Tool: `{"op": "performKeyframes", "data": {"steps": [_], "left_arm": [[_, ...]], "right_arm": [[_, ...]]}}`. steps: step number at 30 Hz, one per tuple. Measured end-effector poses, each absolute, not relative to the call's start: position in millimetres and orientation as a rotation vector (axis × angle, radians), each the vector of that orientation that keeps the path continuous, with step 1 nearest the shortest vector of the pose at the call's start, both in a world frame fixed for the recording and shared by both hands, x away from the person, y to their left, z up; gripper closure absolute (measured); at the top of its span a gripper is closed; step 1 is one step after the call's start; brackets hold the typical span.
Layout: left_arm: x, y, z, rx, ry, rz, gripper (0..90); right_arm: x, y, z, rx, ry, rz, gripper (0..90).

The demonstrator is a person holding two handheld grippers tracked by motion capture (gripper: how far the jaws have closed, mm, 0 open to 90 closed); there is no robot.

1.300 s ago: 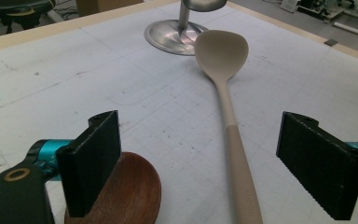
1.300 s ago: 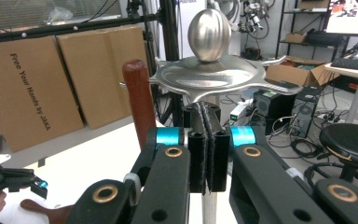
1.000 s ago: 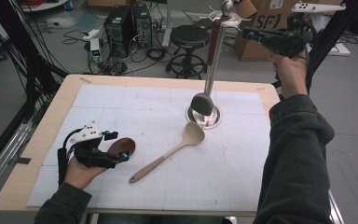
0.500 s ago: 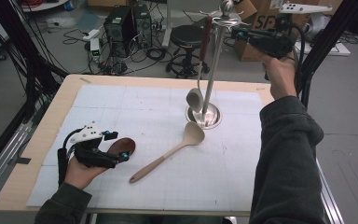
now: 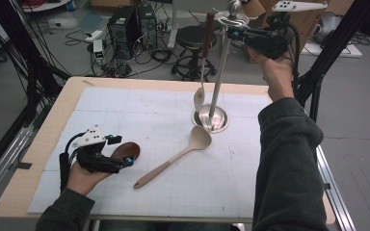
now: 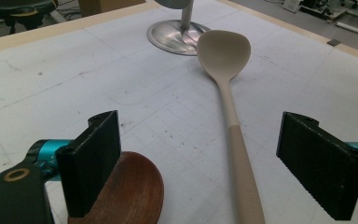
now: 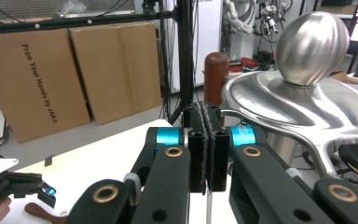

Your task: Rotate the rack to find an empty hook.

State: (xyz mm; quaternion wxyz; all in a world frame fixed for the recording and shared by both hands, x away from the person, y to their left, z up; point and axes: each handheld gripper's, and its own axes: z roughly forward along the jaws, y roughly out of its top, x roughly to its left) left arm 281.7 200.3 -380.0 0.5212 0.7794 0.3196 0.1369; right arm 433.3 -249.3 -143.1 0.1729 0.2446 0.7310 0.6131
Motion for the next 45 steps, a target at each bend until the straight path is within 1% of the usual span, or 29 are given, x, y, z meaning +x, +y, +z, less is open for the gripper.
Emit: {"op": "performKeyframes", "data": {"steps": [10,19,26,45], "left_arm": [[282,201,-380,1.867,0.765,0.327,14.4],[281,201,-380,1.863,0.768,0.332,14.4],[281,202,-379,1.86,0.767,0.333,14.4],[281,201,-379,1.863,0.77,0.33,14.3]], "right_arm": [[436,-237,-144,0.713,2.06,1.735,89.8],[435,-240,-145,0.702,2.067,1.748,89.7],[433,-250,-150,0.685,2.08,1.766,89.7],[422,-296,-155,0.749,2.035,1.752,89.6]]}}
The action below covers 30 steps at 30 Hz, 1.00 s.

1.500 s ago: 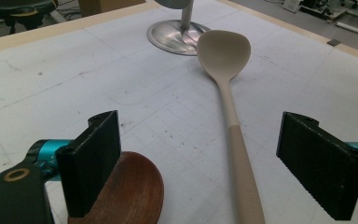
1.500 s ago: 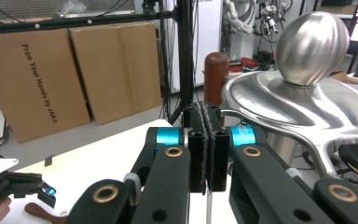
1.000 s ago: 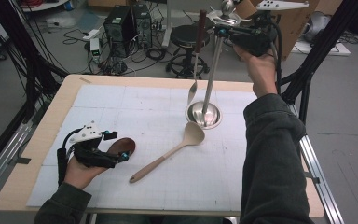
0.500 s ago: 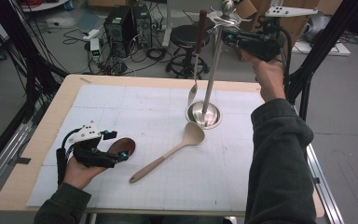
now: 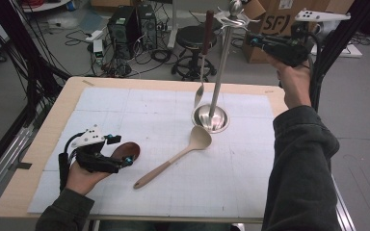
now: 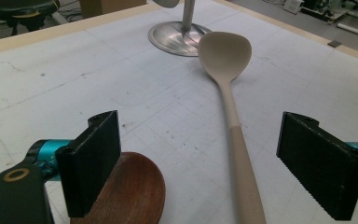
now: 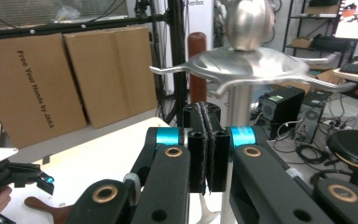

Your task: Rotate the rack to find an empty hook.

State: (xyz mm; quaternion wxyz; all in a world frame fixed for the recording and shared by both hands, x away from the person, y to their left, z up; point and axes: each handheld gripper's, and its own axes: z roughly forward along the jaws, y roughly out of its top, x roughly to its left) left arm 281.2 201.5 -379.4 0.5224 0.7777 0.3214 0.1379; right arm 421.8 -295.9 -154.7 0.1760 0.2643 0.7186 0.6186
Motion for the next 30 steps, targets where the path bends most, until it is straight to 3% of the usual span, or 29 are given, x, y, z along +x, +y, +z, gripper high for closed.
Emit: {"op": "performKeyframes", "data": {"steps": [10,30], "left_arm": [[281,201,-379,1.861,0.767,0.328,14.3],[281,202,-379,1.86,0.768,0.334,14.2]], "right_arm": [[422,-303,-148,0.774,2.0,1.742,89.6],[425,-277,-144,0.711,2.044,1.747,89.7]]}}
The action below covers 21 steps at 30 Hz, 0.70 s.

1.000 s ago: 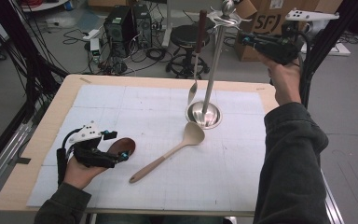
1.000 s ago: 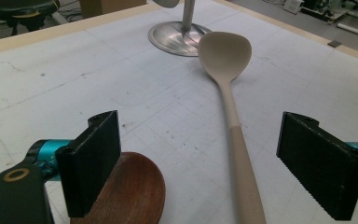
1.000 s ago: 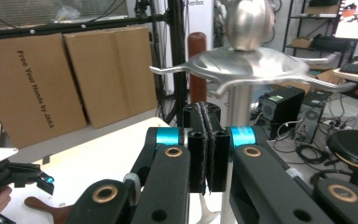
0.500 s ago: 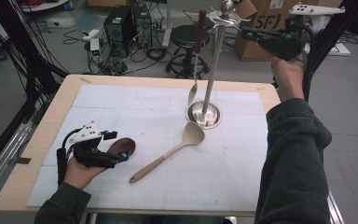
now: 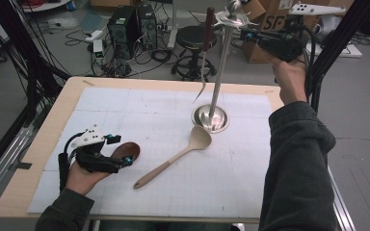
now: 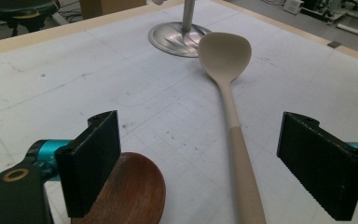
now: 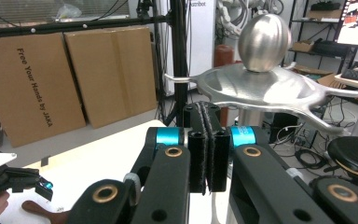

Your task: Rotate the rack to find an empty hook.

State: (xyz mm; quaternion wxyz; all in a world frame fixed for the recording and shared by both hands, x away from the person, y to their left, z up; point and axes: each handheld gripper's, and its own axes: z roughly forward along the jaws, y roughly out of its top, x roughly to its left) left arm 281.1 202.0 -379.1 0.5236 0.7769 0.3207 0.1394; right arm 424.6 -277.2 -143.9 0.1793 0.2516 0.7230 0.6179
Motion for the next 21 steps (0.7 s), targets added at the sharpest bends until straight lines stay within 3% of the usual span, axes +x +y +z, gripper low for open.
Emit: {"op": "performKeyframes", "data": {"steps": [21], "left_arm": [[281,204,-378,1.854,0.768,0.337,14.0]], "right_arm": [[430,-238,-142,0.697,2.061,1.718,89.7]]}}
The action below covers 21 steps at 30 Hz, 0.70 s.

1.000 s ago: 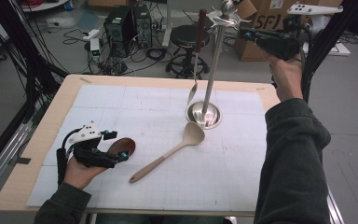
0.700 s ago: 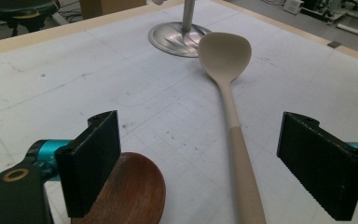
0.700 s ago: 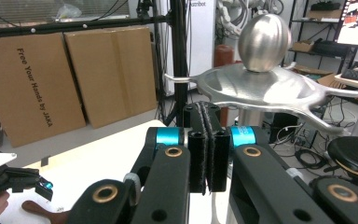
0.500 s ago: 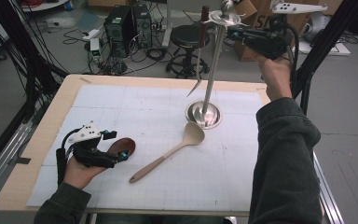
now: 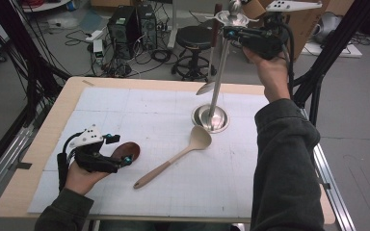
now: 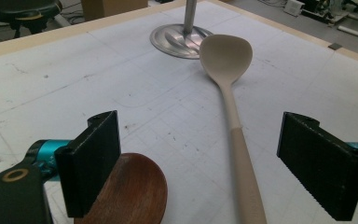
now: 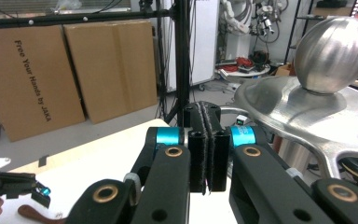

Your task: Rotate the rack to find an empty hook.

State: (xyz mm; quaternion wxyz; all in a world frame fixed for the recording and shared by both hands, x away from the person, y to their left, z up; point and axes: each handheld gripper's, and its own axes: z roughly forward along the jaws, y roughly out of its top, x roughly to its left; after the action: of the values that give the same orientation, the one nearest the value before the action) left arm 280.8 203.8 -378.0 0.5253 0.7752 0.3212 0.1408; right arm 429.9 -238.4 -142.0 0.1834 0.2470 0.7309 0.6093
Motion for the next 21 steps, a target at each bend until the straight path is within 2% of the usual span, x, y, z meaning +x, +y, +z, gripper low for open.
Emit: {"op": "performKeyframes", "data": {"steps": [10,21], "left_arm": [[281,204,-378,1.855,0.767,0.335,13.9],[281,204,-378,1.856,0.768,0.337,13.9]], "right_arm": [[431,-234,-142,0.697,2.057,1.712,89.8],[424,-253,-147,0.698,2.054,1.725,89.7]]}}
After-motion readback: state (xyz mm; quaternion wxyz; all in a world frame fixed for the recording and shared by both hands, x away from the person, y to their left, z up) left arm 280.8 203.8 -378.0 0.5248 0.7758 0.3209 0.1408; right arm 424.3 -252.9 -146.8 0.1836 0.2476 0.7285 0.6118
